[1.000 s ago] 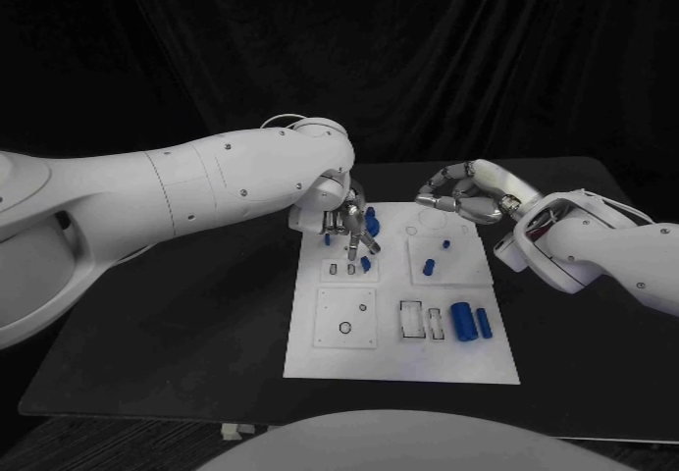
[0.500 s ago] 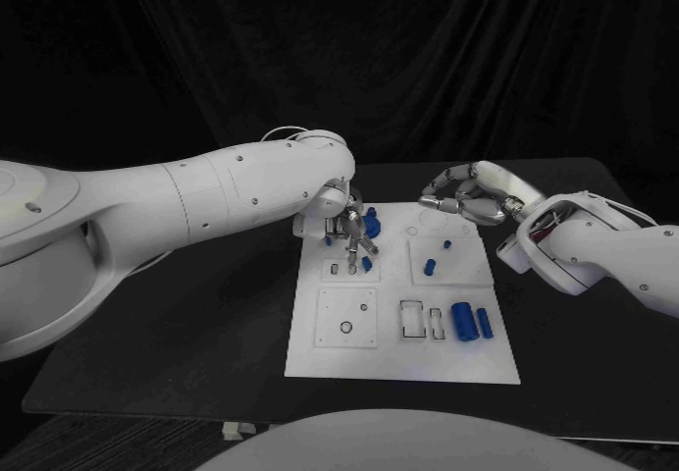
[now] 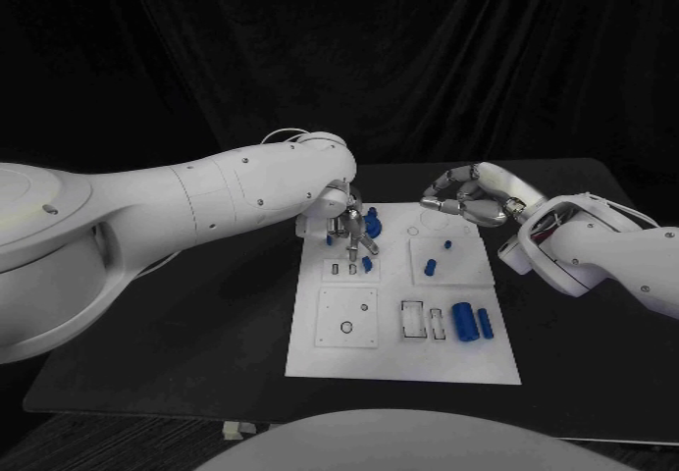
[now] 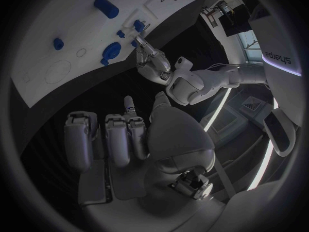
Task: Assemble the parts on the task board
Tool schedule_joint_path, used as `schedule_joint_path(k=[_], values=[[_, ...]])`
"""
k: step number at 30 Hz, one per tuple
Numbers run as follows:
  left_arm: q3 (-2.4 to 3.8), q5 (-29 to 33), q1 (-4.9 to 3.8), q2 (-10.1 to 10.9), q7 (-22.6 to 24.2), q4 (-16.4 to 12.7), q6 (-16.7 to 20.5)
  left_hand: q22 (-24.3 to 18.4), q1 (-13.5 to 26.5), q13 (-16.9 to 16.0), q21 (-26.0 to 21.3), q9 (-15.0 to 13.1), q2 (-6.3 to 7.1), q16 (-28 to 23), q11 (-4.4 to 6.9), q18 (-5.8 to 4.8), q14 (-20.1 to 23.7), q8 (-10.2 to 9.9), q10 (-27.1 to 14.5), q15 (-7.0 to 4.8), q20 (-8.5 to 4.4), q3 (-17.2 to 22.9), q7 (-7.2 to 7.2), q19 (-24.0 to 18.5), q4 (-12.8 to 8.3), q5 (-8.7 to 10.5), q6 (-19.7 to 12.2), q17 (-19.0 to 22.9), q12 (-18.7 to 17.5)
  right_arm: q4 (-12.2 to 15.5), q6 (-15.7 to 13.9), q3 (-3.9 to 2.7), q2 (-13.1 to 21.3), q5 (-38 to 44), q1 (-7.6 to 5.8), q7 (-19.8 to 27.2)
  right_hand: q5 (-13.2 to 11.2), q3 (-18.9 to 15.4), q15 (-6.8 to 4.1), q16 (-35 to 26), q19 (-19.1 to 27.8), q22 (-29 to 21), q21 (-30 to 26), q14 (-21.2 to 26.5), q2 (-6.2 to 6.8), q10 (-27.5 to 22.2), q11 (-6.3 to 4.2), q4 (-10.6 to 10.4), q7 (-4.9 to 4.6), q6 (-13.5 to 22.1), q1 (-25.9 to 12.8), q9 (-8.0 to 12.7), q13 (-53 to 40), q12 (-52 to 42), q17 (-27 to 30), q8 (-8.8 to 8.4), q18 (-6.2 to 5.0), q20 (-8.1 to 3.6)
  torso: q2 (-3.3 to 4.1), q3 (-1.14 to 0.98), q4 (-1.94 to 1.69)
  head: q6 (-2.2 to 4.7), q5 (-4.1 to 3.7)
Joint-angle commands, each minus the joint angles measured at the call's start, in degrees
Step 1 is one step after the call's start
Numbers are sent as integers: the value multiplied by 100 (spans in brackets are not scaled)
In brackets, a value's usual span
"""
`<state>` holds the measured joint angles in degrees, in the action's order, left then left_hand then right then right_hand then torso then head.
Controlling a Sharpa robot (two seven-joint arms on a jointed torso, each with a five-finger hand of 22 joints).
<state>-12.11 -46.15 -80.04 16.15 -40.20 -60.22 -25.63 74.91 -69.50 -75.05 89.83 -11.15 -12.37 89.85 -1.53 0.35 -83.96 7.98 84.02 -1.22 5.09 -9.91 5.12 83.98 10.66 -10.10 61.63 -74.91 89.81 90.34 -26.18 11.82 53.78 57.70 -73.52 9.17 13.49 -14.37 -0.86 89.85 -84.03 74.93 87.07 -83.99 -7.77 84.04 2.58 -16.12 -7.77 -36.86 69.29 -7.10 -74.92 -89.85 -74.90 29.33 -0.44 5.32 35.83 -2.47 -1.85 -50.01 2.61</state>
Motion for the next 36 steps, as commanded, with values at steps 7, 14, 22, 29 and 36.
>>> schedule_joint_path(k=[7, 14, 22, 29, 36], values=[[6, 53, 49, -53, 14, 41, 80, 1509, -5, -1495, 17, -10, 75, 15, 64, -35, -604, -20, 598, -59, -35, 98, -7, 602, -41, -83, 72, -1509, 19, -18, 39, -4, 1, 16, 16, 31, 39, -25, 16, 15, -346, 1369, -19, -601, -3, 596, 7, -2, 4, 21, 44, 7, -1508, -15, -1510, -6, -61, 38, -8, 0, -4, 1, -28], [6, 53, 71, -78, 51, 56, 33, 1509, 0, -1495, 17, -22, 100, 15, 76, -35, -604, -14, 598, -69, -43, 119, -17, 602, -54, -84, 111, -1509, 19, -25, 41, -4, 2, 16, 17, 37, 48, -28, 15, 15, -343, 1367, -24, -601, -7, 596, 7, -4, 4, 20, 49, 8, -1508, -15, -1510, -4, -62, 37, 0, 1, -2, 1, -32], [6, 53, 90, -105, 109, 66, 22, 1509, 40, -1495, 17, -43, 116, 15, 90, -35, -604, -3, 598, -82, -56, 141, -33, 602, -43, -59, 163, -1509, 19, -40, 52, -4, -8, 16, 17, 40, 51, -30, 15, 15, -340, 1366, -27, -601, -9, 596, 8, -7, 3, 19, 50, 9, -1508, -15, -1510, -4, -63, 37, -9, -2, 0, 1, -31], [6, 53, 108, -126, 140, 84, 7, 1509, 85, -1495, 17, -93, 136, 15, 118, -35, -604, 32, 598, -106, -78, 172, -67, 602, -33, -51, 254, -1509, 19, -52, 63, -4, -14, 16, 17, 38, 52, -32, 15, 15, -335, 1363, -34, -601, -11, 596, 8, -9, 3, 19, 49, 9, -1508, -15, -1510, -3, -66, 37, -12, -5, -4, 1, -39], [6, 53, 138, -169, 178, 124, -14, 1509, 96, -1495, 17, -225, 178, 15, 176, -35, -604, 126, 598, -156, -124, 244, -135, 602, -69, -70, 409, -1509, 19, -49, 77, -4, -13, 16, 17, 16, 57, -40, 15, 15, -325, 1357, -46, -601, -24, 596, 10, -26, 1, 13, 39, 9, -1508, -15, -1510, 1, -70, 36, -9, -2, -2, 1, -48]])
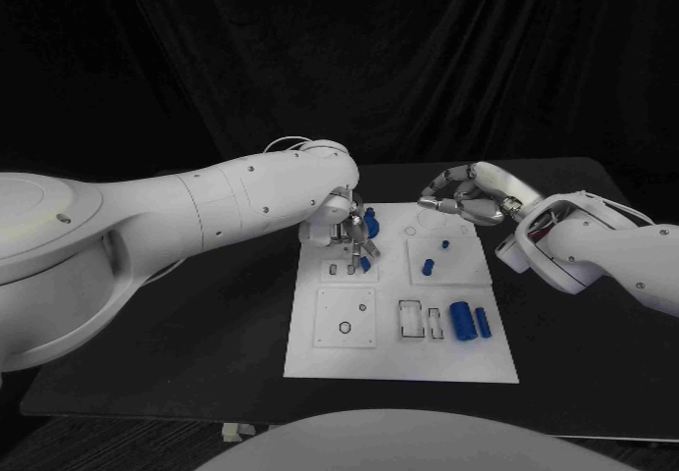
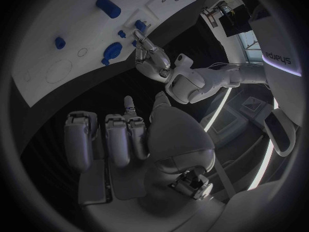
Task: Assemble the parts on the task board
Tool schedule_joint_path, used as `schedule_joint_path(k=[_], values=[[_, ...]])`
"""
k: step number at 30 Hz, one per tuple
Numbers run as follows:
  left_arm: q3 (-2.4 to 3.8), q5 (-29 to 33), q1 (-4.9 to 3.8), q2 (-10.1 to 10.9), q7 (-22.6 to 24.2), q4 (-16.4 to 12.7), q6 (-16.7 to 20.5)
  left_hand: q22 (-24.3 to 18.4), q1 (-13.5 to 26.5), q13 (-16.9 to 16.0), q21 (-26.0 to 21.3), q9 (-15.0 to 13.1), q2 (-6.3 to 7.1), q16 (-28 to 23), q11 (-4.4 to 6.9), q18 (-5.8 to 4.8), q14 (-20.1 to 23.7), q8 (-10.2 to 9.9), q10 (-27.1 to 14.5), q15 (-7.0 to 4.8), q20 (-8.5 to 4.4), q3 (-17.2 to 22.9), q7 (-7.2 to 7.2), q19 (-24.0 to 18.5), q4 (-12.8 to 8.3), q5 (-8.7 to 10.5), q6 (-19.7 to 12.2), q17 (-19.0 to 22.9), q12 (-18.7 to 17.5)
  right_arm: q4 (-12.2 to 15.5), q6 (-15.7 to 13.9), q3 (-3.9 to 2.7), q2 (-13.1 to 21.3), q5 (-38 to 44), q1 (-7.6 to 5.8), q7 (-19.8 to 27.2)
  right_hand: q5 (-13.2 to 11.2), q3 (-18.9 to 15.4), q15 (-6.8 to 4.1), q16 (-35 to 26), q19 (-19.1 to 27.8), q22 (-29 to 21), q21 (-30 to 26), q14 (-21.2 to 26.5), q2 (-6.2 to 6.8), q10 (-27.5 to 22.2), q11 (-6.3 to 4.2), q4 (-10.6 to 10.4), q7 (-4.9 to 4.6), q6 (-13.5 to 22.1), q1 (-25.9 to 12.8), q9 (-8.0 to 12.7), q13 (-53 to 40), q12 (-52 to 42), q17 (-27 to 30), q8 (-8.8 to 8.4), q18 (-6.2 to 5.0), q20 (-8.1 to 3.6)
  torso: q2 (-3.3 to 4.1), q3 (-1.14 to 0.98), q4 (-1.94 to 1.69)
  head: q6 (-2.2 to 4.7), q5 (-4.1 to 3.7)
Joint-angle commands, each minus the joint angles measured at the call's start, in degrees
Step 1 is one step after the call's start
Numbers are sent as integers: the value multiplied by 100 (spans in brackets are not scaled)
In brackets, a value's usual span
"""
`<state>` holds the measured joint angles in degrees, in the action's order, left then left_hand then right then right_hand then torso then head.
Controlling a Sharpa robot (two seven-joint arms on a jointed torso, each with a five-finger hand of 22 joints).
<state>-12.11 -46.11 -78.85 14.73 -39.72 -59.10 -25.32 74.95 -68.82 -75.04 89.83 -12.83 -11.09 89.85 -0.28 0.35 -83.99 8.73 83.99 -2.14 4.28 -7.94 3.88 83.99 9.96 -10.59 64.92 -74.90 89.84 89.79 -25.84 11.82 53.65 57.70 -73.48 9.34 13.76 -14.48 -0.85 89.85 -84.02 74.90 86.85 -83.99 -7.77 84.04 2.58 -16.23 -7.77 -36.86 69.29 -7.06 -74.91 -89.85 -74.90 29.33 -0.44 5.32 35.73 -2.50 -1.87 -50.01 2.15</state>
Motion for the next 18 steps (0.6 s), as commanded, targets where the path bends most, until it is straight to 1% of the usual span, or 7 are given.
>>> schedule_joint_path(k=[1, 5, 12, 17, 18], values=[[5, 49, 24, -32, 132, 18, -48, 1505, 30, -1496, 17, -69, 57, 15, 56, -35, -601, 56, 601, -69, -47, 51, -14, 601, -2, -20, 84, -1510, 16, 8, 44, -4, 1, 16, 14, -4, 32, -35, 16, 15, -320, 1357, -31, -601, -31, 596, 12, -22, 0, 7, 31, 5, -1509, -15, -1510, 5, -71, 36, 0, 1, 1, 1, 1], [5, 49, 45, -42, 133, 32, -51, 1505, 34, -1496, 17, -81, 69, 15, 60, -35, -601, 54, 601, -73, -52, 54, -14, 601, -5, -17, 73, -1510, 16, 20, 51, -4, 6, 16, 14, -13, 32, -35, 16, 15, -320, 1357, -31, -601, -31, 596, 12, -22, 0, 7, 31, 5, -1509, -15, -1510, 5, -71, 36, -1, 2, 4, 1, 11], [5, 49, 69, -58, 145, 48, -49, 1505, 15, -1496, 17, -137, 87, 15, 71, -35, -601, 53, 601, -89, -70, 100, -22, 601, -39, -46, 40, -1510, 16, 32, 60, -4, 15, 16, 14, -25, 32, -39, 16, 15, -317, 1355, -35, -601, -34, 596, 12, -26, -1, 3, 27, 5, -1509, -15, -1510, 7, -73, 36, -3, 2, 3, 1, 2], [6, 49, 77, -65, 141, 61, -69, 1505, -53, -1496, 17, -241, 117, 15, 94, -35, -601, 75, 601, -114, -97, 202, -45, 601, -131, -116, 27, -1510, 16, 30, 71, -4, 18, 16, 14, -38, 32, -48, 17, 15, -288, 1339, -72, -601, -41, 596, 14, -33, -2, -4, 16, 5, -1509, -15, -1510, 11, -85, 36, -3, -1, 3, 1, -2], [6, 49, 77, -66, 141, 62, -71, 1505, -91, -1496, 17, -279, 132, 15, 104, -35, -601, 84, 601, -123, -106, 245, -54, 601, -178, -160, 23, -1510, 16, 29, 71, -4, 19, 16, 14, -39, 32, -51, 17, 15, -283, 1336, -79, -601, -42, 596, 14, -34, -2, -4, 14, 6, -1509, -15, -1510, 12, -87, 36, -4, -2, 1, 1, -3]])
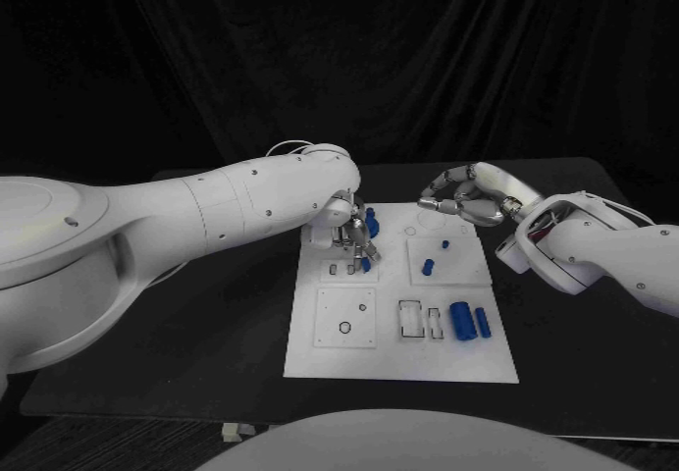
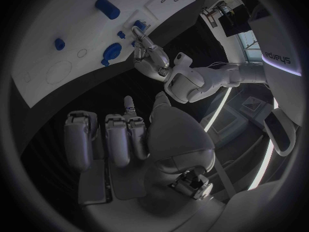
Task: Assemble the parts on the task board
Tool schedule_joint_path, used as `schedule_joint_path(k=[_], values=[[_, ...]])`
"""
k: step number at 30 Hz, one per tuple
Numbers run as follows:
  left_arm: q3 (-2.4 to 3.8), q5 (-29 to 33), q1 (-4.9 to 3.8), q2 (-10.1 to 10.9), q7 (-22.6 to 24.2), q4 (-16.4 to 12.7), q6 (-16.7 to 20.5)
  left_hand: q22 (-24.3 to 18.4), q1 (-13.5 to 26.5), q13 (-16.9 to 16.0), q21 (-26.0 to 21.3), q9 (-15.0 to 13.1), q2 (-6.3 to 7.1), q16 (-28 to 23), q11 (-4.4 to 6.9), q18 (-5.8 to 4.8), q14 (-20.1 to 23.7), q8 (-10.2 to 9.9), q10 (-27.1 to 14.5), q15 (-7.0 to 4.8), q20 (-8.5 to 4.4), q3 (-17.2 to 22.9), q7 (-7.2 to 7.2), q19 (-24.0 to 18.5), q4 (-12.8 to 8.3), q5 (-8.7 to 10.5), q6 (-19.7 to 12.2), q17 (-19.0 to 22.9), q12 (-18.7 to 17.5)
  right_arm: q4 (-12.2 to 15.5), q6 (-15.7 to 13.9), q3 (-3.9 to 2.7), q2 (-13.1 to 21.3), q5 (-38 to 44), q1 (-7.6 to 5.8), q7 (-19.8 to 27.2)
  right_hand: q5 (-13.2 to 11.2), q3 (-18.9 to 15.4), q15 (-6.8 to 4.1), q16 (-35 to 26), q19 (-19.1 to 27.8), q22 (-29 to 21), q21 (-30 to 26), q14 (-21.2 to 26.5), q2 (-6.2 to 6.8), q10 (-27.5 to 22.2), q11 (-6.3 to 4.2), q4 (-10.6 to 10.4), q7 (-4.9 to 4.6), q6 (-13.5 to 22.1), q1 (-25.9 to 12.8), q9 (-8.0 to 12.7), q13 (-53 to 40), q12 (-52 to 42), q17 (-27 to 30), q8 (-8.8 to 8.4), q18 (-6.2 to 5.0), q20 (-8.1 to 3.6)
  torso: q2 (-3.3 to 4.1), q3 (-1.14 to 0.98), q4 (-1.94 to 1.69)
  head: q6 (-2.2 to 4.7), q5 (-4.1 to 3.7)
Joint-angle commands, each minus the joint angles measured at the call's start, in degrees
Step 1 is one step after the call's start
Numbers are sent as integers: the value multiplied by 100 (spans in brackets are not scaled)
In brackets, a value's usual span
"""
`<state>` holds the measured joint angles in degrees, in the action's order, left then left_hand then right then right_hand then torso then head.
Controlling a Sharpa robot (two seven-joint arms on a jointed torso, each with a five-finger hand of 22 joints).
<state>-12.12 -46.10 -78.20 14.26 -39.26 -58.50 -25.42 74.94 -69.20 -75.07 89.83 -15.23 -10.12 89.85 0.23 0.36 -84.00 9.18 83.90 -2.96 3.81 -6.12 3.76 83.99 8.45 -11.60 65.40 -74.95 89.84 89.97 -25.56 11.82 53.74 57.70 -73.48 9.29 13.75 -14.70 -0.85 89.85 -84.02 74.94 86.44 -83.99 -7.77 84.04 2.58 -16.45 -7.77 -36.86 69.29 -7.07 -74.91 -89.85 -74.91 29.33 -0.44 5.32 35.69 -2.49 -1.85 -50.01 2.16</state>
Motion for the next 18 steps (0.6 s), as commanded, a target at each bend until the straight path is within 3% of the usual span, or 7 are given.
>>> schedule_joint_path(k=[1, 6, 8, 18], values=[[6, 49, 13, -19, 96, 4, -61, 1506, -68, -1493, 17, -60, 45, 15, 57, -36, -600, 42, 610, -45, -64, 85, -47, 601, -50, -83, -30, -1505, 16, 11, 44, -4, 11, 16, 13, -34, 32, -29, 17, 15, -283, 1332, -38, -601, -42, 596, 15, -12, -2, -4, 14, 6, -1509, -15, -1509, 12, -87, 36, -1, -2, -3, 1, -4], [6, 49, 17, -23, 136, 14, -24, 1506, -177, -1493, 17, -166, 85, 15, 71, -36, -600, 43, 610, -63, -85, 233, -56, 601, -192, -292, -84, -1505, 16, 3, 45, -4, 14, 16, 14, -37, 32, -30, 17, 15, -275, 1328, -48, -601, -42, 596, 15, -12, -2, -5, 13, 6, -1509, -15, -1509, 12, -90, 36, -2, 4, -9, 1, -13], [6, 49, 17, -27, 152, 17, -14, 1506, -217, -1493, 17, -230, 115, 15, 76, -36, -600, 40, 610, -70, -93, 335, -58, 601, -268, -485, -119, -1505, 16, 0, 45, -4, 13, 16, 15, -37, 32, -32, 17, 15, -271, 1325, -53, -601, -43, 596, 15, -12, -3, -5, 13, 7, -1509, -15, -1509, 12, -92, 36, -3, 5, -7, 1, -7], [6, 49, 18, -19, 176, -2, -28, 1506, -280, -1493, 17, -338, 174, 15, 83, -36, -600, 40, 610, -76, -101, 530, -64, 601, -411, -555, -159, -1505, 16, -6, 36, -4, 10, 16, 21, -36, 22, -50, 18, 15, -268, 1323, -58, -601, -50, 596, 16, -17, -4, -6, -5, 9, -1509, -15, -1509, 13, -93, 37, -3, 3, -6, 1, 10]])
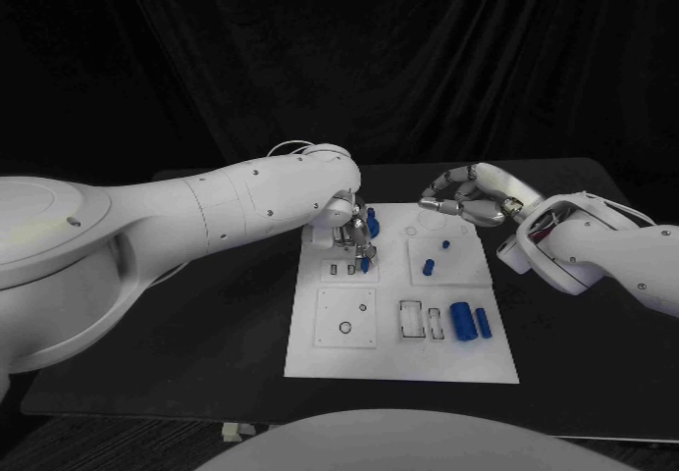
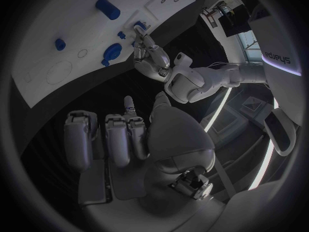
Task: Assemble the parts on the task board
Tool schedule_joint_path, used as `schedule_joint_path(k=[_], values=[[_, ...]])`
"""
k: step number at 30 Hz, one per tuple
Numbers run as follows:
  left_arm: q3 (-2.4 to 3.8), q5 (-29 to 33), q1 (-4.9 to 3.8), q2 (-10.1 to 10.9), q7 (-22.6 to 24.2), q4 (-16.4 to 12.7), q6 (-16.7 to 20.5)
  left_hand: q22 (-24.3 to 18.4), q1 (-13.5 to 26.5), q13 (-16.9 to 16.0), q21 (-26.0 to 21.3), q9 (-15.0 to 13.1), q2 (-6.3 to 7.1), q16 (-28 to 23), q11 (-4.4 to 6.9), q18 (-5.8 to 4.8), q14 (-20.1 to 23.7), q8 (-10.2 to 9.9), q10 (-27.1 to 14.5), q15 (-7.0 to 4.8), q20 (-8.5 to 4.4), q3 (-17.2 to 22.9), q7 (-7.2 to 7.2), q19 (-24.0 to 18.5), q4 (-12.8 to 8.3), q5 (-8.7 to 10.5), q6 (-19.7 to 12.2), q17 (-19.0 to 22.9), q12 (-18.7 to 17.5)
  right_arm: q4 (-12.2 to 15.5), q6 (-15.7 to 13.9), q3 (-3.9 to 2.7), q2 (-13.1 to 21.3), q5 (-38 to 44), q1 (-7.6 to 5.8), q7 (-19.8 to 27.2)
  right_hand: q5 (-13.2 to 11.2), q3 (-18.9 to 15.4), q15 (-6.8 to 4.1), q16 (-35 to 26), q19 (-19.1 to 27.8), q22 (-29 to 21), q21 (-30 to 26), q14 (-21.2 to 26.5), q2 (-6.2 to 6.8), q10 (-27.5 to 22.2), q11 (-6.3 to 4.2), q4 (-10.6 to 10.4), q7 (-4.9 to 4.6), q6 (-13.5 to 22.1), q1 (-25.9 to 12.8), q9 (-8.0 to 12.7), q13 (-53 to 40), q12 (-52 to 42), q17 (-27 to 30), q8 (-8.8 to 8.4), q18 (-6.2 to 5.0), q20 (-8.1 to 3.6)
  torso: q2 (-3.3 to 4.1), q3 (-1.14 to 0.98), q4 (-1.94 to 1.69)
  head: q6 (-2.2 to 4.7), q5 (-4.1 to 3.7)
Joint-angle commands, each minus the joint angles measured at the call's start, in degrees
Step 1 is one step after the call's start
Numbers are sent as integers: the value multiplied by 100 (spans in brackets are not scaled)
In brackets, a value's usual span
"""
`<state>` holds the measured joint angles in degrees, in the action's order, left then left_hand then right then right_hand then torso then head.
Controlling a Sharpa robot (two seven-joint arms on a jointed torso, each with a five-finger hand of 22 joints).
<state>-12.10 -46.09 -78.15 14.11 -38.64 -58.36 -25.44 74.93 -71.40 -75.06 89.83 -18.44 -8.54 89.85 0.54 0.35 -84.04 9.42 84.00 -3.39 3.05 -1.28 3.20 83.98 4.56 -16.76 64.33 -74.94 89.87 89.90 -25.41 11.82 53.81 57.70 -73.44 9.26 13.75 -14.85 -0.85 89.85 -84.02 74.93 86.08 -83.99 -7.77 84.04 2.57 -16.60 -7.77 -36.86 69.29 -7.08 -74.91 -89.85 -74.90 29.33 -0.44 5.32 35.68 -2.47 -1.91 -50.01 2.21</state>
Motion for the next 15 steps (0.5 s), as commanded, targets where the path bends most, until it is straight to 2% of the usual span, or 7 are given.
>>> schedule_joint_path(k=[1, 6, 9, 15], values=[[5, 47, 13, -1, 116, -19, -19, 1507, -64, -1494, 17, -28, 19, 15, 52, -35, -596, 16, 600, -33, -25, 70, -8, 602, -36, -44, -55, -1506, 13, 0, 19, -4, 3, 16, 18, -31, 5, -58, 18, 15, -266, 1323, -25, -601, -66, 596, 17, -7, -4, -7, -39, 13, -1509, -15, -1510, 14, -94, 37, -1, 0, 0, 1, 5], [5, 47, 13, 1, 127, -20, -6, 1507, -80, -1494, 17, -134, 81, 15, 65, -35, -596, 37, 600, -46, -38, 296, -22, 602, -166, -183, -46, -1506, 13, -3, 8, -4, 2, 16, 24, -21, -53, -160, 18, 15, -262, 1320, -36, -601, -137, 596, 17, -15, -5, -6, -194, 26, -1509, -15, -1510, 17, -96, 37, 2, 0, 2, 1, -3], [5, 47, 14, 3, 128, -28, -3, 1507, -72, -1494, 17, -154, 96, 15, 68, -35, -596, 41, 600, -49, -39, 340, -24, 602, -186, -203, -45, -1506, 13, -4, 6, -4, 2, 16, 27, -18, -55, -168, 18, 15, -260, 1319, -40, -601, -143, 596, 18, -15, -5, -6, -206, 27, -1509, -15, -1510, 18, -97, 38, 1, -2, 0, 1, 0], [5, 47, 14, 19, 127, -52, 24, 1507, -86, -1494, 17, -340, 233, 15, 96, -35, -596, 116, 600, -78, -67, 684, -53, 602, -414, -326, -29, -1506, 13, -8, 1, -4, 4, 16, 29, -10, -52, -174, 19, 15, -245, 1310, -59, -601, -152, 596, 18, -14, -5, -5, -215, 28, -1509, -15, -1510, 17, -103, 37, -3, -1, -1, 1, 7]])
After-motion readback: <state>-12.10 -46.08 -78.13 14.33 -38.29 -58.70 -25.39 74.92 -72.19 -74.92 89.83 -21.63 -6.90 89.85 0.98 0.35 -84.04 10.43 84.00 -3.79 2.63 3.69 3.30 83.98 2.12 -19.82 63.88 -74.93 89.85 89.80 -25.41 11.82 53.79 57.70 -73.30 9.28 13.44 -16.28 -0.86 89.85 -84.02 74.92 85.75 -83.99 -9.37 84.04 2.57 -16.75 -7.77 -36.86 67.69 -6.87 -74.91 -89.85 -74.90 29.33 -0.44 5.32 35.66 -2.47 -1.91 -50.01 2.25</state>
